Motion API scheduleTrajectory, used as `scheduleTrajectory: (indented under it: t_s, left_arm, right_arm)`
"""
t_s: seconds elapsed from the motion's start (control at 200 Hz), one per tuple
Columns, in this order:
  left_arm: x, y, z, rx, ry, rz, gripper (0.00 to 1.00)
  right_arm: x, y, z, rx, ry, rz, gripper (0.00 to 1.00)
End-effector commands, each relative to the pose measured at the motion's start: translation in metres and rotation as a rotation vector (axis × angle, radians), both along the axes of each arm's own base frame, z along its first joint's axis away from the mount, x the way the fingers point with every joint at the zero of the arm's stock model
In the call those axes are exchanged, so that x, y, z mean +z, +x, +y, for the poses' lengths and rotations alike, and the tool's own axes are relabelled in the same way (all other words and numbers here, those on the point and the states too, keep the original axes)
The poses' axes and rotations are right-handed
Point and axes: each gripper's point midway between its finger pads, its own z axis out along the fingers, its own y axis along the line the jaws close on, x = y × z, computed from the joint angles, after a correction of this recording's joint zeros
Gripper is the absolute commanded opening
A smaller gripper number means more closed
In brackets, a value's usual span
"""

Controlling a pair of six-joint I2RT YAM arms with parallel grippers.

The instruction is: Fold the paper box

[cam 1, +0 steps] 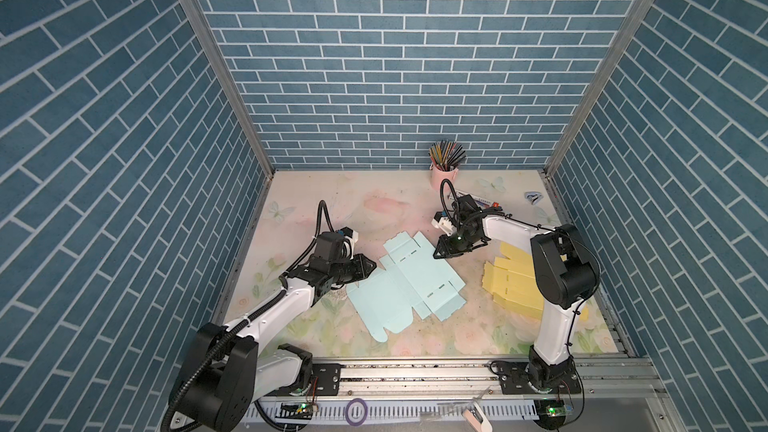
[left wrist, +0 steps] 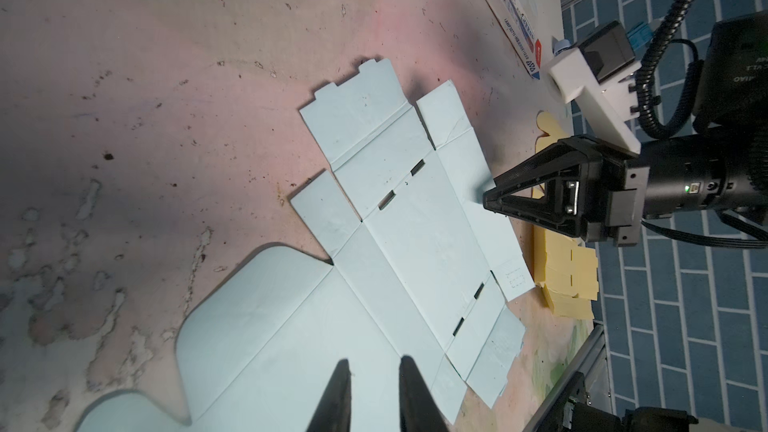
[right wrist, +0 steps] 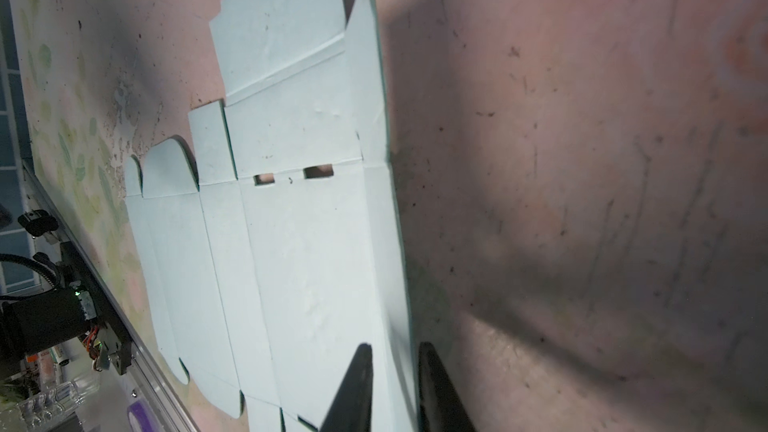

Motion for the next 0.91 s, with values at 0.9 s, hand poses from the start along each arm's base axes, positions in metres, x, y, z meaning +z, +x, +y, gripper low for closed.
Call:
scheduleTrajectory:
  t_s: [0.9]
  left_arm:
    - [0.018, 0.004, 0.002, 0.013, 0.008, -0.035, 0.24]
  right_arm:
    - [0.030, -0.010, -0.004, 0.102, -0.041, -0.197, 0.00]
